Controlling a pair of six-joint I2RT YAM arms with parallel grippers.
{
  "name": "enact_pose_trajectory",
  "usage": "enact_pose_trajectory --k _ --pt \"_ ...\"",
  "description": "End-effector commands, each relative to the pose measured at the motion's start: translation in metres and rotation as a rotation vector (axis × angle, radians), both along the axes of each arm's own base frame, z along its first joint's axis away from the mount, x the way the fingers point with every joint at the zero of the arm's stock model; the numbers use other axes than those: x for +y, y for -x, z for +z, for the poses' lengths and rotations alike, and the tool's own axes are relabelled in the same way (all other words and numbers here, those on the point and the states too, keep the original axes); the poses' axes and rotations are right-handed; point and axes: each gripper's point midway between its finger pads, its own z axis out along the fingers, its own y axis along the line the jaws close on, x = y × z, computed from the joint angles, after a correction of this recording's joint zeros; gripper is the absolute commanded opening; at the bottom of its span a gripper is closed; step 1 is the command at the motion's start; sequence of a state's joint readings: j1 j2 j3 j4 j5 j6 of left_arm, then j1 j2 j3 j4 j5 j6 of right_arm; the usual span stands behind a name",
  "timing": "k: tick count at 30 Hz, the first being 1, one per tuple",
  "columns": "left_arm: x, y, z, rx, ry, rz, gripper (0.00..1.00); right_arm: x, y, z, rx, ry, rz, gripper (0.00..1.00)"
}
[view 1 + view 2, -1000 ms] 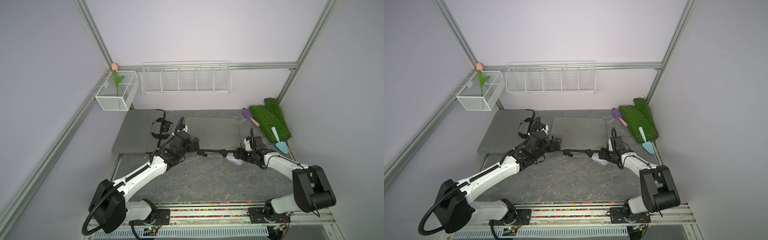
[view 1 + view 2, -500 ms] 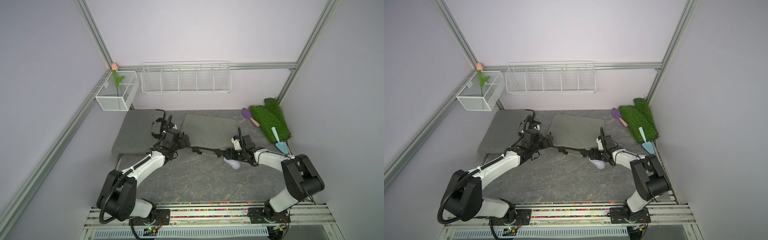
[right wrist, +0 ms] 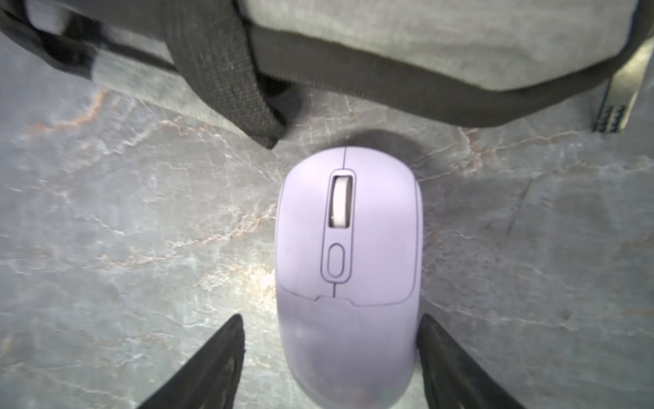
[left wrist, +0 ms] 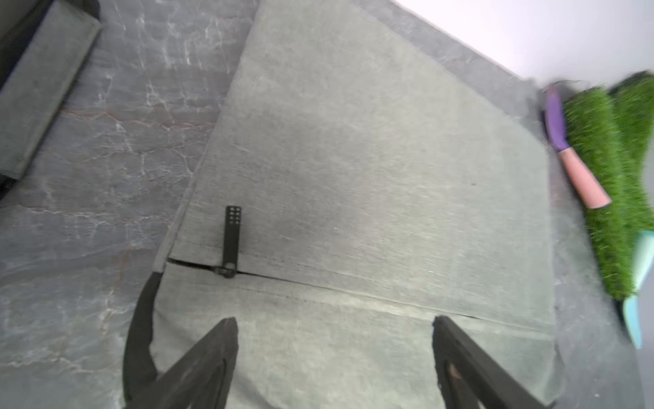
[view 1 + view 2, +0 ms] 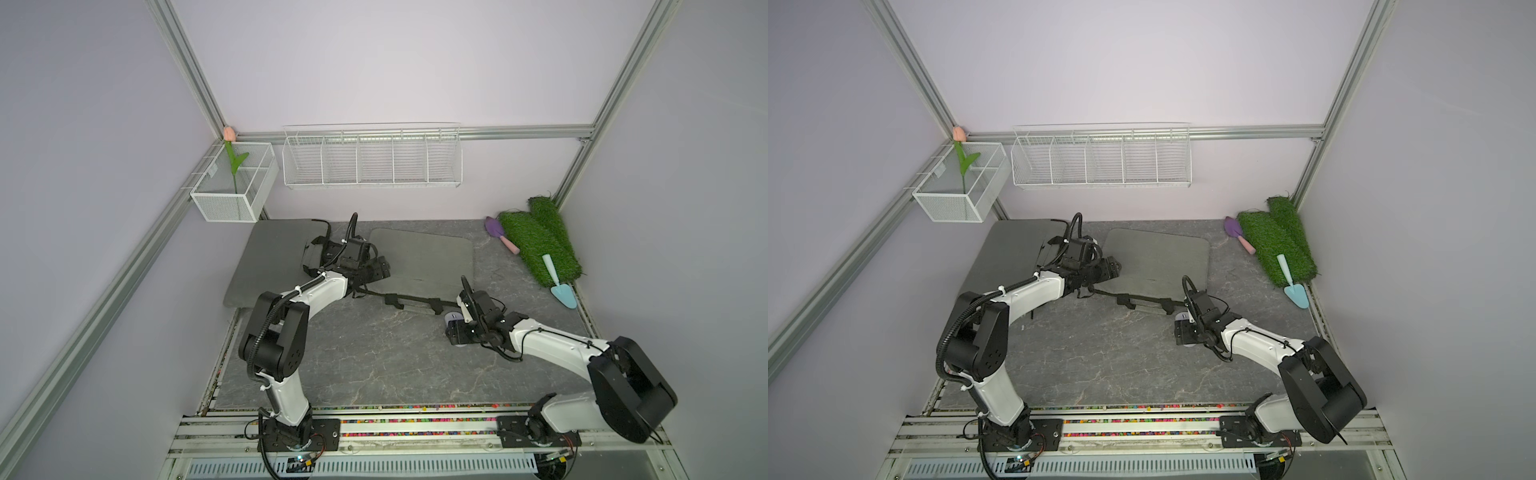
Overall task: Put the mouse into the laptop bag
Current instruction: Adjust the zippered laptop bag at the center of the board.
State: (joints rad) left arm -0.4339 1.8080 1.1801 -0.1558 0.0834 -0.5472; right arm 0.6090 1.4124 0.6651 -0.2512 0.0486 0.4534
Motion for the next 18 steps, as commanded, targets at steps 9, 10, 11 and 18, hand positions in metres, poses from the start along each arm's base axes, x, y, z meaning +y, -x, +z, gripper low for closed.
enact_pose_trajectory --k 9,10,11,18 --pt "0.019 0.002 -0.017 0.061 -0.054 0.065 0.87 -0.006 -0.009 -0.024 0.009 0.288 -0.056 0.7" --pt "0.017 0.002 -0.019 0.065 -0.05 0.059 0.87 -0.004 -0.01 -0.026 0.009 0.289 -0.055 0.69" --pt "0.016 0.002 -0.022 0.072 -0.046 0.056 0.87 -0.003 -0.01 -0.028 0.011 0.292 -0.054 0.68" --pt "0.008 0.016 -0.045 0.147 0.004 0.049 0.83 -0.002 -0.011 -0.024 -0.005 0.277 -0.066 0.59"
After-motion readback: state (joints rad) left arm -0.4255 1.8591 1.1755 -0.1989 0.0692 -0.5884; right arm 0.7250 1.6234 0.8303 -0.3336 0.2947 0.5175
